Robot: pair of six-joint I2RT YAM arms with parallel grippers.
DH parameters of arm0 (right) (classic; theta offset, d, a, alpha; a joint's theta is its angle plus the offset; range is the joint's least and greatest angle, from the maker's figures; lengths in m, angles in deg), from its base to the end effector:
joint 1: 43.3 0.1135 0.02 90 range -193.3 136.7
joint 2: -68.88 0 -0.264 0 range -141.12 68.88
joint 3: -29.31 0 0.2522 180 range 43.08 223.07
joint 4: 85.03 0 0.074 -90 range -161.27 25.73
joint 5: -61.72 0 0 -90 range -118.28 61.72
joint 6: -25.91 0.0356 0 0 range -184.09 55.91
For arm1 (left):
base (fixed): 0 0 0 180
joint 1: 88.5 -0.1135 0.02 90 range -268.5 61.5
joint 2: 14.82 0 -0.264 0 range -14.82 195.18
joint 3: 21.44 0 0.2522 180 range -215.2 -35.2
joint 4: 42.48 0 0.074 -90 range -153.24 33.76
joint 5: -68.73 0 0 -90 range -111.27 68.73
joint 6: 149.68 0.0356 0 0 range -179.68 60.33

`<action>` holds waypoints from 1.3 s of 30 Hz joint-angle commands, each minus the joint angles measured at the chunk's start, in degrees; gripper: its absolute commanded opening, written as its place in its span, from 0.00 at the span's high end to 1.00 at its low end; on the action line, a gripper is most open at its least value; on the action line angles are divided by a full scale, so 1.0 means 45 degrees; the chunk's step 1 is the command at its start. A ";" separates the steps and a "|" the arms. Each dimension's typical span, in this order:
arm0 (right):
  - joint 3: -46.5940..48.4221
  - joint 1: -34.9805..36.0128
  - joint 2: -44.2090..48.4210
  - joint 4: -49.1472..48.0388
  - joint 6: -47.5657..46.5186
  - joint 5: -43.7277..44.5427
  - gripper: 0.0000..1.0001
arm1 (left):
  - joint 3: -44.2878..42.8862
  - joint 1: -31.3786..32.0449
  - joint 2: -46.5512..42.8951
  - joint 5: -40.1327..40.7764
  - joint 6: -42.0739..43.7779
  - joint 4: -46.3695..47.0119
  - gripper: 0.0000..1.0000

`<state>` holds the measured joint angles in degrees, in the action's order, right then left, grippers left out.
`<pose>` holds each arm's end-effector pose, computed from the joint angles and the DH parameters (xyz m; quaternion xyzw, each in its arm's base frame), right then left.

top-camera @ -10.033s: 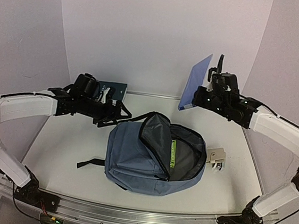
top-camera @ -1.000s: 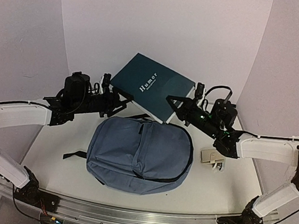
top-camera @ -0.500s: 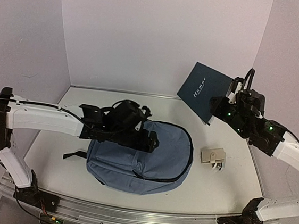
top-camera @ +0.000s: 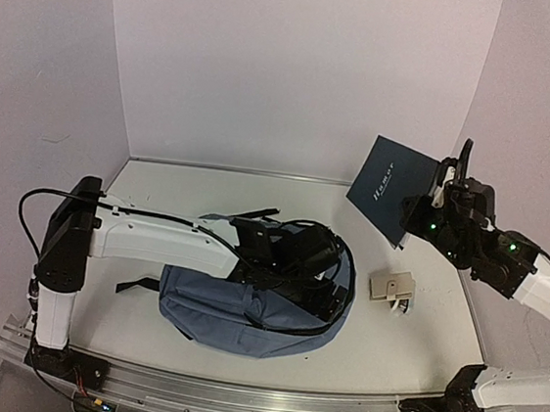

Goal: Pack the student bag
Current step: Place the book in the student bag.

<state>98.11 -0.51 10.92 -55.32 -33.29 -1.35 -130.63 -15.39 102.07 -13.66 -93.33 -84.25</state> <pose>0.1781 0.1428 0.3505 0.0521 0.8009 0.1871 0.5664 0.1383 -0.4391 0.2321 0.2944 0.8888 -0.2402 0.2561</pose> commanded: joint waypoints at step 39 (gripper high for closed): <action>-0.0316 0.0027 0.1088 -0.0286 0.0044 -0.0083 1.00 | -0.4826 -0.0141 0.3322 0.4262 0.0725 -0.4921 0.62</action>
<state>96.50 -0.51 15.38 -54.05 -33.24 -2.20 -156.18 -15.34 123.73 0.88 -88.99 -107.20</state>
